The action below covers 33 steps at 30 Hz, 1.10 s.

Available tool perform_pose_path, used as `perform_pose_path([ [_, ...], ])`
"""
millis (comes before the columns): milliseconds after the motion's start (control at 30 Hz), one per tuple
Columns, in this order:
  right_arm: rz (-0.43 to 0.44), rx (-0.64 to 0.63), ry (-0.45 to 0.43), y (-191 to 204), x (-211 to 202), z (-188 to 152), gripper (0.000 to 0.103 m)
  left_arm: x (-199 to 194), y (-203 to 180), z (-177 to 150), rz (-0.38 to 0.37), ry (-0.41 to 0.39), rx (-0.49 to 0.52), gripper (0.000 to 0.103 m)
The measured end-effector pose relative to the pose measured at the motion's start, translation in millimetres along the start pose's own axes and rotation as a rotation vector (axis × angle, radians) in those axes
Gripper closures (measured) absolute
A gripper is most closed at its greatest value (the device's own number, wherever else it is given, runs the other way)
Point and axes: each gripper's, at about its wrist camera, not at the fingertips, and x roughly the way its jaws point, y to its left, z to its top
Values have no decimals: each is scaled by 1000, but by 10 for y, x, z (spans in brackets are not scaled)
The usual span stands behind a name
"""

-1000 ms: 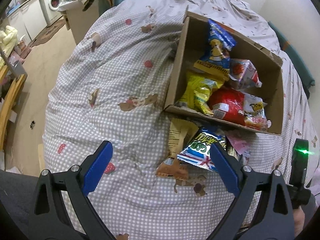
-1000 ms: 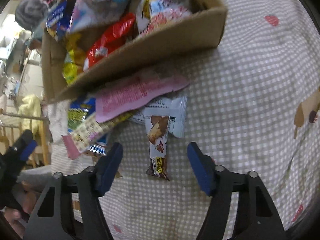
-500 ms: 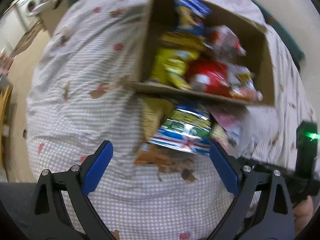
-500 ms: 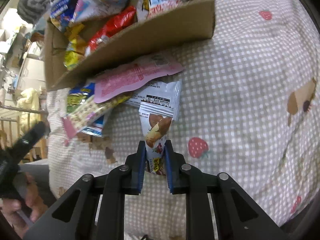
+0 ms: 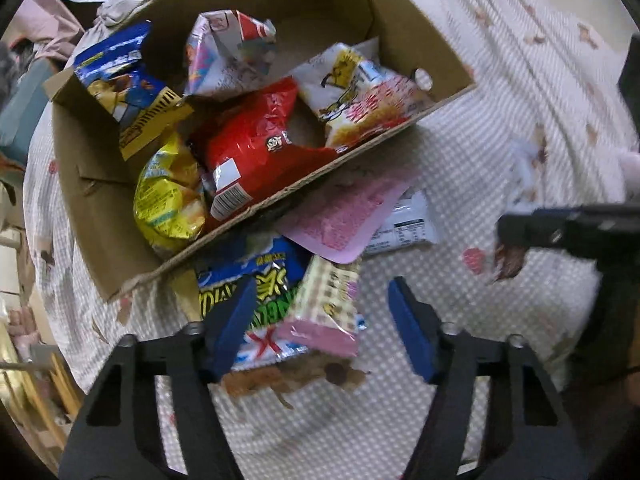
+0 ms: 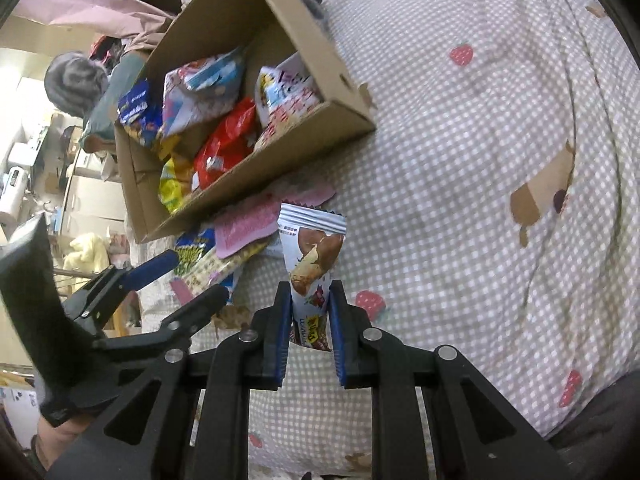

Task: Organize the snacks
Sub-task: 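Grasp the checked wafer bar with the left gripper while the right lifts its wafer packet, then carry the wafer bar with the left gripper while the right carries its packet into the box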

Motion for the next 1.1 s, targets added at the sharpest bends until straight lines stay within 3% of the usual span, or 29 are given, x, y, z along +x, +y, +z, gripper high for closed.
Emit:
perform_pose_path([
  [33,6,12,-3,-6,-6,10,84,27,1,18,-5,8,4,55],
  [167,19,44,-12,-56,-9,40,84,77,-65,62,9,9,43,58],
  [333,27,32,-6,1,18,55,84,85,-226,53,15,17,89,77],
  [467,24,25,-12,34,23,68,84,60,-340,2,5,6,97,80],
  [833,43,-6,4,116,56,36,84,-275,-223,-445,-82,-35,-108,80],
  [1100,38,-56,17,229,100,-31,84,-678,124,-815,-38,-168,-251,80],
])
